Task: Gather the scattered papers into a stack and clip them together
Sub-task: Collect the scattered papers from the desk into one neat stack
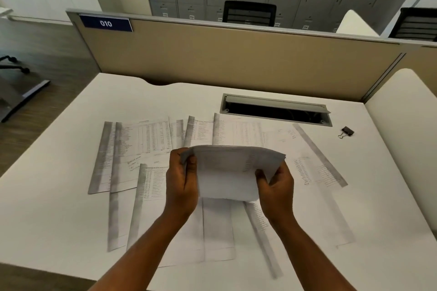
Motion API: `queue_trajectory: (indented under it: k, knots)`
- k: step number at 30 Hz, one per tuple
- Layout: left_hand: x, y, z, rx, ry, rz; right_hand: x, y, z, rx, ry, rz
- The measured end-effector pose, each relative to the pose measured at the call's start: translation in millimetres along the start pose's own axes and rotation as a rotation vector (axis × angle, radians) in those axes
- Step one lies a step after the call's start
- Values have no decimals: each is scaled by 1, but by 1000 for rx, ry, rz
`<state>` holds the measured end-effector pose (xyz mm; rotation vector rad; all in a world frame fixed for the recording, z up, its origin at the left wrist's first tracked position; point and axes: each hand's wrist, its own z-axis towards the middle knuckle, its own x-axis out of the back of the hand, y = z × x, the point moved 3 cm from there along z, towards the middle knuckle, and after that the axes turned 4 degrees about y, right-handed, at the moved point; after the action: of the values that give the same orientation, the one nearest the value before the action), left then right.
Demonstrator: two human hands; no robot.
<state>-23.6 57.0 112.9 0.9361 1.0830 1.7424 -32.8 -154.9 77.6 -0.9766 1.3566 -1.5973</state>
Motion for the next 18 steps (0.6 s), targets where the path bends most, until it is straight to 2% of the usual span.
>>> queue_trajectory:
  k: [2,4,7,9,12,14,16,18]
  knots:
    - [2,0,1,18,28,-34,4,-7,0,53,9,47]
    - [1,-10,0,78,14,-40,6,-2,2,55,-48,36]
    - [-4,-31,-12,229,-72,14,1,23,2,-93,-111,-90]
    - [-5,-39,-18,256,-92,37,2,33,-1,-191,-51,-62]
    - [4,-44,-17,221,49,50,11,29,5,-284,121,126]
    - [15,-58,-22,317,162,85,16,28,10,-403,162,330]
    - [20,-70,-30,508,141,12,16,28,9,-520,164,498]
    - [15,-75,-38,653,22,-200,14,30,4,-602,146,594]
